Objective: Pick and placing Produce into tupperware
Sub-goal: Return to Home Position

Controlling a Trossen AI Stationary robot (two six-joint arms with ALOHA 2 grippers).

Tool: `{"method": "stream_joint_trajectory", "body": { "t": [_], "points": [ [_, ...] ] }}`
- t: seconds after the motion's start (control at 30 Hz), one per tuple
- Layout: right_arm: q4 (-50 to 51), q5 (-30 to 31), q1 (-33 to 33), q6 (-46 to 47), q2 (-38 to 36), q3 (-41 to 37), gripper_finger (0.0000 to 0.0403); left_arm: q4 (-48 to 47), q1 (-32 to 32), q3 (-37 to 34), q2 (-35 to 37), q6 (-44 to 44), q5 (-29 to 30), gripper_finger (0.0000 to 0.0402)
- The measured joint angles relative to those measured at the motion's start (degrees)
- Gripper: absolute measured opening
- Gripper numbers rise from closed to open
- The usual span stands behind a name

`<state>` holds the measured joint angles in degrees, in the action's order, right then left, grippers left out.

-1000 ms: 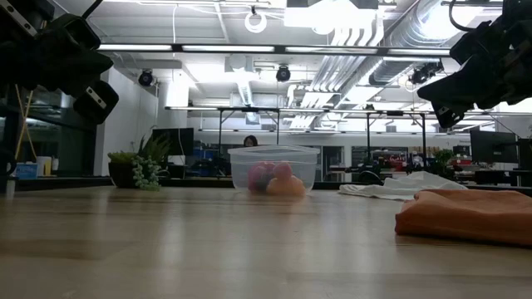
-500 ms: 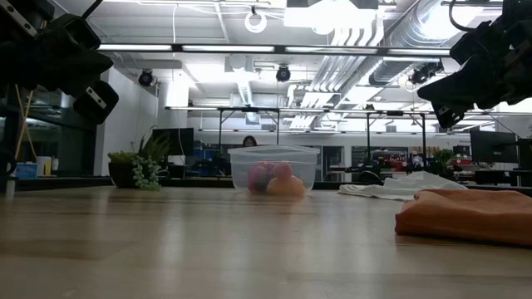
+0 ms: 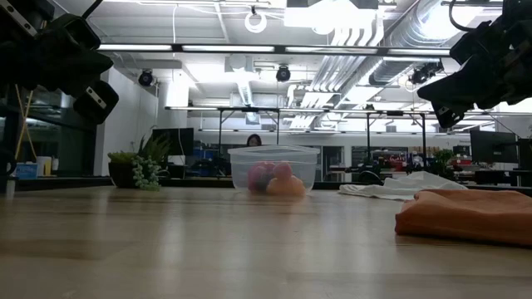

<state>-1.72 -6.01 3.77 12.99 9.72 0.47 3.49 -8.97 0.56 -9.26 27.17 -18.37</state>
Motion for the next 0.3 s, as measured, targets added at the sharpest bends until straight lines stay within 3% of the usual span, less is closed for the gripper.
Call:
{"method": "stream_joint_trajectory", "body": {
  "t": [0.3],
  "points": [
    [0.00, 0.01, 0.00, 0.00, 0.00, 0.00, 0.0000, 0.00, 0.00, 0.00, 0.01, 0.01, 0.01, 0.0001]
  ]
}}
